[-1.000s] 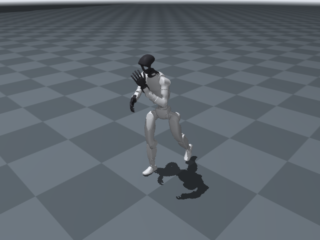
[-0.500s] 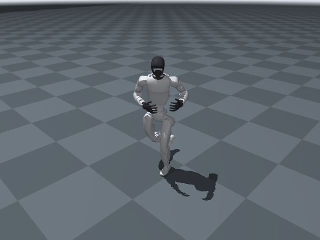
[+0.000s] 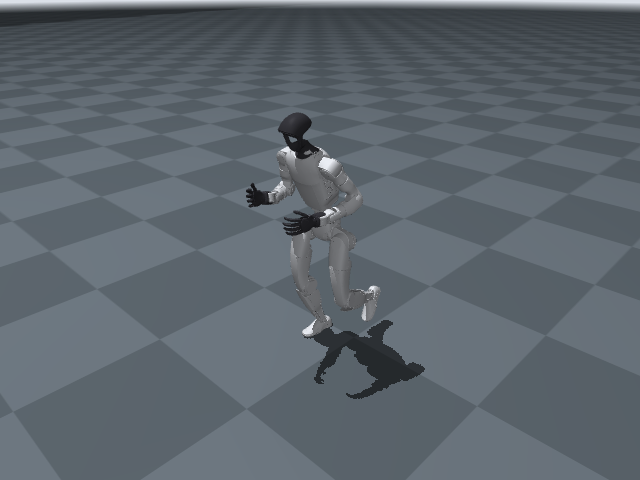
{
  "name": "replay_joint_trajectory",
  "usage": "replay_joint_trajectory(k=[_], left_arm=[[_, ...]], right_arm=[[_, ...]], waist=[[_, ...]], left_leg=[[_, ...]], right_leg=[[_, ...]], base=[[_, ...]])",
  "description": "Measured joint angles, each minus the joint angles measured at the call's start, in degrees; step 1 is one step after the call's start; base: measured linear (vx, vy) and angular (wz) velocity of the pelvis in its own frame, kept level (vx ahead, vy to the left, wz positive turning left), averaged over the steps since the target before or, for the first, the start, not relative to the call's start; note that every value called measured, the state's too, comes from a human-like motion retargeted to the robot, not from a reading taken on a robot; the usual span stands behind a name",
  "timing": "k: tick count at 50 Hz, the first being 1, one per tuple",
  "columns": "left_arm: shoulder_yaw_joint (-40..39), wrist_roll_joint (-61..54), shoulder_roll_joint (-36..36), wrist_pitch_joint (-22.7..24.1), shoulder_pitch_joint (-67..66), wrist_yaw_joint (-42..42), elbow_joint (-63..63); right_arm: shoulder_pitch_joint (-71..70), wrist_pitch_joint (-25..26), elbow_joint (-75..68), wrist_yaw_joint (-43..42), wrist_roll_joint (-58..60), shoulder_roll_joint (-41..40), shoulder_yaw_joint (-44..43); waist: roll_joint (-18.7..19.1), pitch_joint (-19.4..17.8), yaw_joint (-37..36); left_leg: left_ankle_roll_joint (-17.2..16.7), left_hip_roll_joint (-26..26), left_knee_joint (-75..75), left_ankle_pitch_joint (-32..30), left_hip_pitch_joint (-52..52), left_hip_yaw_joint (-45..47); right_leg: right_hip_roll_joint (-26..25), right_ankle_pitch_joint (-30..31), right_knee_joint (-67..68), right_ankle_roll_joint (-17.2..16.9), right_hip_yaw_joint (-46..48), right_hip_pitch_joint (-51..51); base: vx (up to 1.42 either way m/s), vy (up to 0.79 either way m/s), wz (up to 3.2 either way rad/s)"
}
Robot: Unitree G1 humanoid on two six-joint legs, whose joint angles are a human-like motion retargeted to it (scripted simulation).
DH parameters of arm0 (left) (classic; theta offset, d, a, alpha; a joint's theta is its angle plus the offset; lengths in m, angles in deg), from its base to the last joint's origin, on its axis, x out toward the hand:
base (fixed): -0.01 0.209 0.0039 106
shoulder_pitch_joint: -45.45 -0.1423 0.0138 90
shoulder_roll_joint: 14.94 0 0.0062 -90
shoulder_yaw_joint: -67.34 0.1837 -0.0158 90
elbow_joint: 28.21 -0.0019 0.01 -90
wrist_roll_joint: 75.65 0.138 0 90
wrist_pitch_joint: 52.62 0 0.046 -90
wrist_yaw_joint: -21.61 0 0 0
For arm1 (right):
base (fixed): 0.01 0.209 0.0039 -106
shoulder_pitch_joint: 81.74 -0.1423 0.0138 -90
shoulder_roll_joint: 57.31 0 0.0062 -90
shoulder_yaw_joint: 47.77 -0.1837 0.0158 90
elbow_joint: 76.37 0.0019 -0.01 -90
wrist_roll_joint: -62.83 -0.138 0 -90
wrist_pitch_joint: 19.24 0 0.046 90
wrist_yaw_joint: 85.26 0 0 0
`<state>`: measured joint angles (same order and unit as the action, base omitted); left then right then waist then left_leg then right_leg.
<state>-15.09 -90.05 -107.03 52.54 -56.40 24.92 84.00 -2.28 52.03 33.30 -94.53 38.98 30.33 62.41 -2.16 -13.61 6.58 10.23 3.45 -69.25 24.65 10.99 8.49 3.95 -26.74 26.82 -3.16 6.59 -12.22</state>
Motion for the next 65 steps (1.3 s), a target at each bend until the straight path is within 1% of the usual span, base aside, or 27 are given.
replay_joint_trajectory(k=[3,5,7,10,12,15,18,20,22,24,27,29,31,33,35,37,40,43,46,48,50,51,52,54,58,61,65], left_arm=[[-2.3,-5.8,-5.6,1.1,-10.4,-2.5,3.3],[-4.5,-6.6,-8.0,0.9,-14.7,-3.7,4.2],[-6.5,-7.8,-7.8,0.6,-16.6,-4.6,3.8],[-8.0,-7.4,-5.2,0.7,-15.0,-4.9,2.4],[-6.4,-3.9,-2.9,1.2,-10.0,-4.2,0.2],[0.3,3.2,0.3,1.3,3.5,-1.7,-6.4],[7.0,10.0,-1.9,0.6,22.8,3.7,-8.6],[8.0,12.5,-4.5,-0.8,34.8,5.1,-5.4],[6.6,16.2,-6.0,-1.4,42.4,6.3,-2.0],[5.7,17.3,-6.5,-2.4,46.8,11.7,0.8],[5.1,13.9,-5.4,-3.7,48.7,19.5,4.2],[4.8,13.8,-4.5,-4.2,47.5,20.6,6.0],[4.6,16.1,-3.5,-3.9,44.3,18.5,8.1],[4.2,17.2,-2.7,-2.5,39.0,13.8,9.5],[3.0,17.3,-2.8,-0.9,31.2,9.9,8.7],[2.1,16.3,-3.1,-1.2,20.6,9.4,5.2],[1.3,9.0,-3.4,-1.0,4.3,8.0,1.6],[-1.3,3.0,-11.1,1.2,-8.3,7.0,4.8],[-6.5,-0.1,-17.9,1.7,-18.1,2.1,6.7],[-9.8,-5.2,-18.3,1.2,-23.3,-1.1,6.6],[-12.5,-7.9,-16.2,0.5,-26.9,-4.9,5.2],[-13.7,-8.3,-14.7,0.1,-27.6,-6.2,4.2],[-14.6,-8.6,-13.3,-0.5,-27.9,-6.9,3.2],[-15.4,-7.1,-10.4,-1.6,-25.4,-6.0,0.6],[-8.2,-2.6,-5.2,-2.4,-8.4,2.7,-7.7],[-0.8,3.0,-4.0,-3.4,11.8,7.2,-9.5],[6.1,8.3,5.5,-3.1,29.1,9.3,-1.4]], right_arm=[[-1.9,-1.2,9.5,-0.2,-4.0,-1.9,-1.7],[-1.6,-1.2,13.9,1.4,-5.7,-1.7,-2.2],[-0.3,-0.3,16.1,4.3,-6.8,-0.3,-1.7],[2.7,0.9,16.8,9.1,-8.1,2.9,0.7],[4.9,1.1,14.3,11.6,-7.8,4.0,3.7],[9.3,1.1,4.9,12.5,-3.2,4.3,7.5],[17.3,1.6,-2.6,9.8,2.1,6.0,4.5],[24.7,2.8,-0.5,12.8,-3.3,8.0,0.0],[30.0,2.8,3.2,16.4,-8.1,12.2,-2.9],[32.9,3.3,6.3,16.9,-9.7,17.6,-5.9],[35.0,5.9,8.3,15.2,-10.3,22.7,-9.6],[36.0,7.3,8.4,15.5,-8.1,22.9,-11.0],[35.8,7.2,7.4,16.0,-4.8,22.3,-11.7],[32.2,6.7,4.8,15.7,-3.4,21.7,-10.2],[23.9,5.9,-1.3,14.7,-3.3,20.6,-5.6],[12.9,5.5,-7.9,11.6,0.8,19.0,-0.6],[-1.3,4.4,-9.5,6.2,6.4,15.9,2.9],[-5.9,1.5,-2.1,2.0,-1.0,10.3,1.6],[-6.6,0.8,5.0,3.6,-5.0,7.4,1.2],[-6.2,1.7,8.0,6.6,-7.0,6.5,2.1],[-5.0,2.2,9.4,10.5,-7.8,5.9,4.1],[-4.7,2.3,9.5,11.8,-7.1,5.7,5.5],[-4.7,2.5,9.4,12.8,-6.5,5.5,6.9],[-6.2,3.3,8.3,13.9,-5.3,5.4,9.1],[-7.6,4.5,-2.2,9.4,-2.3,3.2,12.6],[-0.6,4.4,-8.8,4.7,0.9,1.8,8.6],[15.2,3.3,-0.6,8.2,-4.7,5.7,-0.5]], waist=[[-5.0,3.7,-9.0],[-8.2,5.6,-13.9],[-8.8,6.1,-17.2],[-5.6,3.5,-19.4],[-2.9,0.5,-18.3],[-1.2,-3.0,-14.2],[-3.5,-2.6,-9.7],[-4.0,1.0,-5.7],[-0.8,4.3,-0.2],[1.8,6.9,5.9],[2.2,9.3,13.4],[0.8,9.7,14.7],[-0.8,9.1,12.9],[-2.4,7.4,10.1],[-1.1,5.2,7.5],[0.3,3.3,4.1],[-0.2,2.4,-2.4],[-4.2,3.7,-12.0],[-6.9,4.2,-20.5],[-5.8,4.9,-23.6],[-2.3,5.6,-23.8],[-0.7,6.3,-23.3],[0.8,6.9,-22.7],[2.0,7.2,-20.9],[-1.4,3.5,-17.0],[-2.6,-0.2,-17.9],[2.7,-2.0,-14.9]], left_leg=[[2.3,-2.7,9.7,1.9,9.7,3.9],[1.7,-4.7,24.9,-0.7,12.4,6.0],[-1.4,-4.7,44.1,-4.5,10.7,7.9],[-7.9,-1.2,63.2,-8.4,4.6,12.7],[-8.2,1.8,61.6,-9.0,0.9,14.5],[-3.7,5.2,46.2,0.8,-2.0,11.4],[-2.9,2.6,37.2,8.4,-2.3,10.0],[-5.0,0.7,37.7,9.0,-2.2,9.1],[-8.5,1.5,42.8,5.4,-5.2,6.9],[-10.5,1.4,47.7,0.1,-8.5,4.0],[-11.7,-1.4,54.0,-8.9,-16.1,-0.6],[-11.0,-2.9,56.8,-13.4,-22.5,-3.2],[-8.6,-3.8,52.6,-13.7,-25.9,-3.4],[-5.1,-2.9,38.1,-8.9,-24.1,0.0],[-2.5,2.7,17.8,-1.9,-16.5,3.0],[-1.7,5.5,3.4,3.2,-8.0,0.7],[-0.5,2.0,-3.2,6.3,3.5,-4.8],[0.4,-2.4,9.3,5.9,9.7,-4.6],[-1.6,-3.8,36.4,-0.4,6.9,0.5],[-4.8,-2.9,54.1,-7.6,3.2,6.6],[-9.4,-1.3,64.2,-16.8,0.0,15.9],[-10.3,-0.2,65.1,-19.6,-0.8,22.4],[-10.6,0.8,65.4,-20.6,-1.6,28.3],[-7.3,1.7,62.6,-12.8,-2.8,34.6],[1.5,1.6,41.4,6.9,1.6,26.5],[-0.6,-1.2,35.5,8.8,3.3,17.6],[-6.2,-5.3,43.2,1.7,1.3,0.4]], right_leg=[[2.7,5.9,-8.4,-2.9,-2.4,5.7],[4.7,12.7,-13.9,-5.0,-4.0,9.9],[4.3,19.7,-18.7,-6.0,-6.1,15.7],[1.0,26.0,-23.6,-4.9,-8.7,28.1],[0.5,23.5,-17.2,-1.2,-4.8,33.1],[3.0,13.7,10.5,6.4,1.9,28.4],[4.2,6.6,31.7,7.6,-1.6,14.7],[3.8,4.9,36.6,4.4,-2.0,3.5],[2.3,3.9,26.9,5.8,2.3,-0.7],[2.1,7.3,10.3,4.3,8.0,-1.7],[3.1,15.0,-17.8,-1.2,11.5,0.8],[4.6,15.3,-26.0,-5.2,10.1,0.6],[6.9,16.2,-27.2,-6.6,9.1,0.5],[10.0,18.5,-23.6,-4.4,9.5,1.7],[10.5,13.1,-10.9,-0.6,9.8,-0.9],[9.9,4.2,4.3,0.8,9.0,-4.8],[8.1,-0.2,6.6,2.2,9.3,-1.8],[6.9,3.5,-2.4,1.1,10.6,5.7],[4.8,12.0,-8.6,-1.1,10.9,13.7],[1.2,18.0,-8.1,-2.4,10.2,17.6],[-4.4,22.5,-8.9,-1.7,8.3,23.1],[-5.8,21.8,-3.3,-1.6,8.4,22.5],[-6.3,20.4,3.4,-1.4,9.3,21.2],[-2.3,14.4,21.3,0.1,13.4,15.9],[9.9,4.8,48.5,3.4,11.9,5.4],[9.8,4.1,50.2,2.8,5.9,-2.7],[9.6,6.7,28.8,3.4,10.8,-3.2]], base=[[1.27,-0.02,-0.81],[1.32,0.11,-0.65],[1.37,0.20,-0.58],[1.39,0.25,-0.44],[1.34,0.26,-0.07],[1.21,0.25,0.36],[1.11,0.18,0.73],[1.11,0.08,0.98],[1.12,0.03,1.11],[1.18,-0.07,1.29],[1.29,-0.22,1.24],[1.32,-0.33,0.50],[1.23,-0.32,-0.11],[1.10,-0.26,-0.29],[0.99,-0.20,-0.26],[0.93,-0.20,-0.38],[0.89,-0.22,-0.29],[0.95,-0.18,-0.08],[1.03,-0.08,0.12],[1.04,-0.01,0.54],[1.01,-0.02,1.06],[0.96,-0.04,1.25],[0.90,-0.05,1.27],[0.81,-0.06,1.31],[0.64,-0.13,1.92],[0.44,-0.21,2.92],[0.34,-0.16,4.11]])
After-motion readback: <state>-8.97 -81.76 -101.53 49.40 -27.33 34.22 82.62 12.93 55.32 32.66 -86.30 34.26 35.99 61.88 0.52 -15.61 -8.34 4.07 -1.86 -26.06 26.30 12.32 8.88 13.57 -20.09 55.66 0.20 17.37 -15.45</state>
